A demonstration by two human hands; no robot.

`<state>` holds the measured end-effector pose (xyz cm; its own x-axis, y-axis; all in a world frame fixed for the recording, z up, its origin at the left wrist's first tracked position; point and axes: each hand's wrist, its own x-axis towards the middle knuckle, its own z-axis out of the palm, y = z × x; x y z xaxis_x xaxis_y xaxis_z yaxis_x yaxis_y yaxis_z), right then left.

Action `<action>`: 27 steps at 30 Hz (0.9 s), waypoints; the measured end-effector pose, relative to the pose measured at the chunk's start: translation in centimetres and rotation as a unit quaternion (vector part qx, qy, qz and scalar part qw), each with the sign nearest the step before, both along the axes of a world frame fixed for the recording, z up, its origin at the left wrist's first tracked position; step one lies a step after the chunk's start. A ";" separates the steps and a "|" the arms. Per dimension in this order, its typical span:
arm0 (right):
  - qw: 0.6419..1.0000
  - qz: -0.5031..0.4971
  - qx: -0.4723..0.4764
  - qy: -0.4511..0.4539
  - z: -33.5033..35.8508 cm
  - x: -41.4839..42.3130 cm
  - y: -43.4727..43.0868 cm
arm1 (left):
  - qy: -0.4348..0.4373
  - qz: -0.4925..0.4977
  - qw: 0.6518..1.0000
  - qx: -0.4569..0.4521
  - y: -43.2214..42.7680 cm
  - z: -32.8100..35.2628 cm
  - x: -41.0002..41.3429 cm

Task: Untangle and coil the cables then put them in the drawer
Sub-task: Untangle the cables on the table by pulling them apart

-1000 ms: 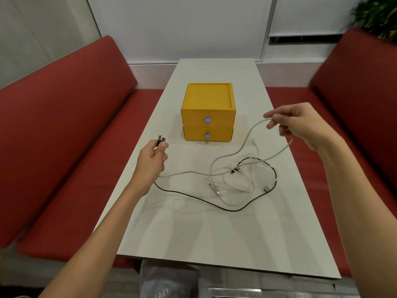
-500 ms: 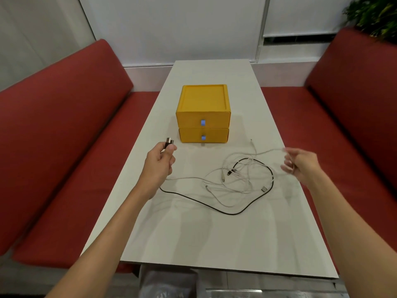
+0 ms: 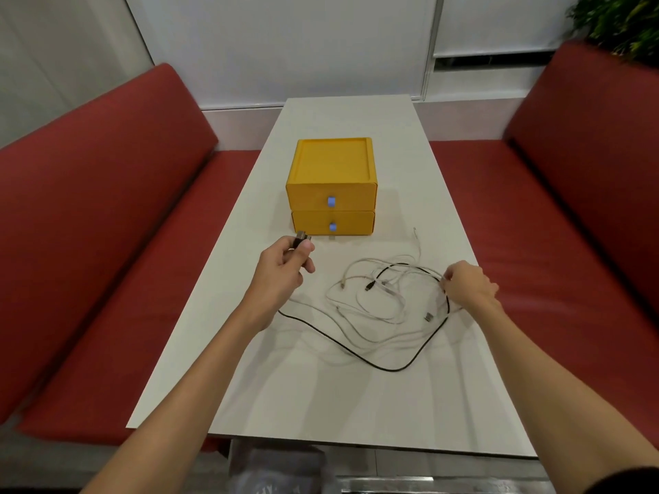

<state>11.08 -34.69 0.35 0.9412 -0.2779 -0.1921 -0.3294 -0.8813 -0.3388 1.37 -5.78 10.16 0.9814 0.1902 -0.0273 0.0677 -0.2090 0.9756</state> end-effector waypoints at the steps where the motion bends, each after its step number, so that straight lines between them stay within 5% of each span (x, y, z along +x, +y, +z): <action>1: 0.999 0.018 0.037 -0.036 0.5 0.2 0.0 | 0.001 0.000 1.000 -0.001 -0.2 0.1 0.0; 4: 0.967 0.046 0.192 -0.163 2.5 0.8 0.1 | 0.005 -0.005 1.000 -0.001 -0.5 0.1 0.0; 7: 0.940 -0.015 0.251 -0.228 3.3 1.0 -0.5 | 0.005 -0.006 1.000 -0.004 -0.6 0.0 -0.1; 12: 0.941 -0.155 0.270 -0.132 -0.5 0.8 -2.5 | 0.006 0.001 1.000 -0.009 -0.5 -0.3 -0.1; 16: 0.977 -0.122 0.174 -0.033 -1.8 -0.6 -3.4 | 0.016 -0.004 1.000 -0.013 -0.7 -0.5 0.0; 19: 0.976 -0.107 0.179 -0.067 -1.7 -0.3 -3.3 | 0.015 -0.018 1.000 -0.007 -1.0 -0.5 0.2; 24: 0.892 -0.247 0.338 -0.168 -0.9 0.3 -2.8 | 0.010 -0.016 1.000 -0.004 -1.0 -0.5 0.3; 27: 0.930 -0.223 0.271 -0.108 -0.9 -0.3 -2.8 | 0.013 -0.010 1.000 -0.007 -0.8 -0.5 0.3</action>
<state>10.83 -37.48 -0.50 0.7881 -0.5678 -0.2375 -0.4937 -0.3528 -0.7948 1.62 -6.55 9.62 0.9839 0.1700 -0.0549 0.0885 -0.1966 0.9765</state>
